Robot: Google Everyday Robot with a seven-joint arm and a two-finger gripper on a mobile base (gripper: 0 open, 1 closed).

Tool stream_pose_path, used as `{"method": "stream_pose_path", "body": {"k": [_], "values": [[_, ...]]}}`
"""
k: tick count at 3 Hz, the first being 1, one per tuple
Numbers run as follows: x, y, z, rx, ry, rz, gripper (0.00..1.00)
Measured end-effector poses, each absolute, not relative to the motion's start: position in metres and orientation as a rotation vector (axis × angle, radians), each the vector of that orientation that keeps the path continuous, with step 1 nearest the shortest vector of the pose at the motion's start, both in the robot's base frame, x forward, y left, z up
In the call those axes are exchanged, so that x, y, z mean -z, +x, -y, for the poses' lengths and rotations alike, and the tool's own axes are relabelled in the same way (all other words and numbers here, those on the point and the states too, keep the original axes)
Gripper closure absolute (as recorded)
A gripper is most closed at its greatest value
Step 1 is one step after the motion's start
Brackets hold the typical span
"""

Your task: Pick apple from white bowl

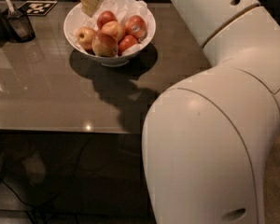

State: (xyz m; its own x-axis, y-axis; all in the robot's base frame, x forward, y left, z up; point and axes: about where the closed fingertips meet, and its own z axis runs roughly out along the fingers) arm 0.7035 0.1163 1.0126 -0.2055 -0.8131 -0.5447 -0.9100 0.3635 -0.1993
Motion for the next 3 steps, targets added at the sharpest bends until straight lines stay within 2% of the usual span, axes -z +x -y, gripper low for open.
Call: {"method": "stream_pose_path", "body": {"k": [2, 3], "values": [[-1.0125, 0.7035, -0.1164, -0.22, -1.487, -2.056, 0.11], [-1.0125, 0.7035, -0.1164, -0.22, -1.487, -2.056, 0.0]]}}
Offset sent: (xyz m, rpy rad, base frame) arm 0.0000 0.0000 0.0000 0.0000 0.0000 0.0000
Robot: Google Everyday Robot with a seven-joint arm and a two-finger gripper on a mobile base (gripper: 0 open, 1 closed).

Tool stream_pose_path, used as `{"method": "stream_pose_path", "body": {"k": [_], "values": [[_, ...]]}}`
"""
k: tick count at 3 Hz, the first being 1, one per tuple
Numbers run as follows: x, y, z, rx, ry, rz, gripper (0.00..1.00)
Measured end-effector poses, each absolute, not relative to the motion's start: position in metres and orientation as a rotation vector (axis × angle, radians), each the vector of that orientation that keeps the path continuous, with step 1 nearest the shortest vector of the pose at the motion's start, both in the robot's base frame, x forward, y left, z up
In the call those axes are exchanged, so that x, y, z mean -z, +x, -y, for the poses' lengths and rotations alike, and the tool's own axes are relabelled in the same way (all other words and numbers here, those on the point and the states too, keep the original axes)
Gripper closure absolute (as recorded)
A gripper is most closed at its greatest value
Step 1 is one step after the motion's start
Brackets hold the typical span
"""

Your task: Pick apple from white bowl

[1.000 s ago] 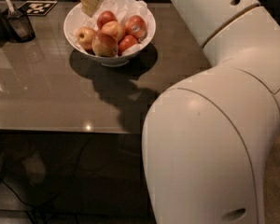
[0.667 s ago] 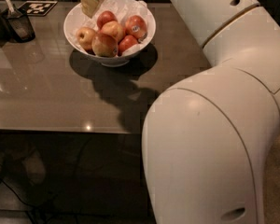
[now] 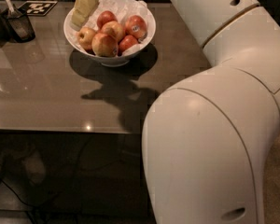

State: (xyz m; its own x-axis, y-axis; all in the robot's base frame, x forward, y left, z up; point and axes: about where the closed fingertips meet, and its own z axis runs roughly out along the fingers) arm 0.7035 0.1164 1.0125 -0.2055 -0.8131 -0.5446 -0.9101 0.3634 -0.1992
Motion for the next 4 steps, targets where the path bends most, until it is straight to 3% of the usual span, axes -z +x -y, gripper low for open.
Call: {"method": "stream_pose_path", "body": {"k": [2, 4], "values": [[-0.989, 0.7, -0.105, -0.205, -1.494, -2.115, 0.0], [-0.909, 0.673, -0.072, -0.189, -1.486, -2.323, 0.0]]}}
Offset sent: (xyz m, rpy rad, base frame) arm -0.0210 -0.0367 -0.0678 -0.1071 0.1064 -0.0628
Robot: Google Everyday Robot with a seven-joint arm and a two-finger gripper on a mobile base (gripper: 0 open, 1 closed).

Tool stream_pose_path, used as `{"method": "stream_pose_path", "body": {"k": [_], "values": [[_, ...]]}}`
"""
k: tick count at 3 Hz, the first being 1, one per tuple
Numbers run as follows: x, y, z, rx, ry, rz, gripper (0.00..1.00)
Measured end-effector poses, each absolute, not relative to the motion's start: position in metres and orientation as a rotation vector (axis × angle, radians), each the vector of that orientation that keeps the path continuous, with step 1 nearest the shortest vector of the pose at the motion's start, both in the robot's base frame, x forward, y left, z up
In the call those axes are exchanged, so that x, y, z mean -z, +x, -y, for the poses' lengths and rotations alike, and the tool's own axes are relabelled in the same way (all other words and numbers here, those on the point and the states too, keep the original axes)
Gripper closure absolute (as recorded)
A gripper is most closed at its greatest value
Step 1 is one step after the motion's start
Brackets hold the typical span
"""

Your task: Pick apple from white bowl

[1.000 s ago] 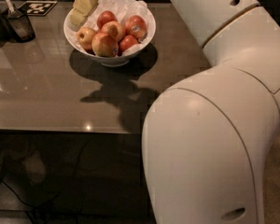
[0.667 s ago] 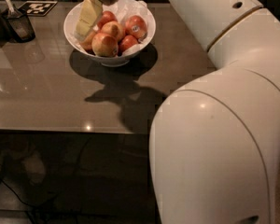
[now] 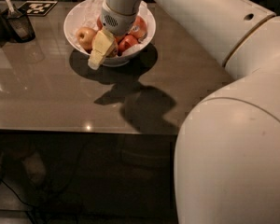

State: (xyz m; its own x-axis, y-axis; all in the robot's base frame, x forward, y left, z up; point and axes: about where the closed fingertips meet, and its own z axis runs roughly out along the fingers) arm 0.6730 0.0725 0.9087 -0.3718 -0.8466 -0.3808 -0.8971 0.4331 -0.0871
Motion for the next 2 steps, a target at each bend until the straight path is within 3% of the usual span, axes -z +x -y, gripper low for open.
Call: {"method": "stream_pose_path", "body": {"k": [2], "values": [[-0.9034, 0.6793, -0.0798, -0.208, -1.517, -2.316, 0.0]]}}
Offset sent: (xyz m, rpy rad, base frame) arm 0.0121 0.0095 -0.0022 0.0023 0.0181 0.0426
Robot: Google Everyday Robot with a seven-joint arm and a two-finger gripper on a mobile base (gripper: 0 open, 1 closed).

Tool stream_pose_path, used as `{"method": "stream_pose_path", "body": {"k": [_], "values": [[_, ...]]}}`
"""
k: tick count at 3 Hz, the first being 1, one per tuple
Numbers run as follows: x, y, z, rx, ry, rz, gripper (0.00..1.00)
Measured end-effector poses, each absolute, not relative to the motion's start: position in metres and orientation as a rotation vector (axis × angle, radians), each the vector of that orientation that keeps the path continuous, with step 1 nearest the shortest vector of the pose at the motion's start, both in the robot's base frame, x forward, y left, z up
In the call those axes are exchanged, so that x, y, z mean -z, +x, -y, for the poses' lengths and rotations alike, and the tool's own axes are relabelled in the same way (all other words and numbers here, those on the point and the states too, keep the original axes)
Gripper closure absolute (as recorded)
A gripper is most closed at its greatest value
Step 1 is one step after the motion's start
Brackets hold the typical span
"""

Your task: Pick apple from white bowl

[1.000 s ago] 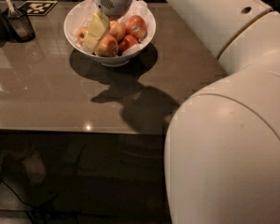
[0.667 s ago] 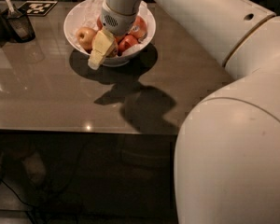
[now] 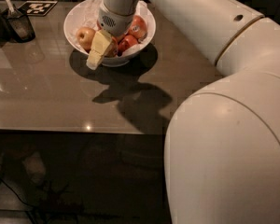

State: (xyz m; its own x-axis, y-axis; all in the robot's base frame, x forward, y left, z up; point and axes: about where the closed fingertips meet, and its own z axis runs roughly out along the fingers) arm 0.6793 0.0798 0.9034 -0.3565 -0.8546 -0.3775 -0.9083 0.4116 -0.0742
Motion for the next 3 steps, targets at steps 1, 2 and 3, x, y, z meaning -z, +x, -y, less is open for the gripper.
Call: {"method": "stream_pose_path", "body": {"k": [1, 2, 3], "values": [[-0.9029, 0.6806, -0.0811, -0.211, -1.523, -2.314, 0.09], [-0.9028, 0.6806, -0.0811, -0.211, -1.523, -2.314, 0.32], [-0.9028, 0.6806, -0.0811, -0.211, -1.523, -2.314, 0.55]]}}
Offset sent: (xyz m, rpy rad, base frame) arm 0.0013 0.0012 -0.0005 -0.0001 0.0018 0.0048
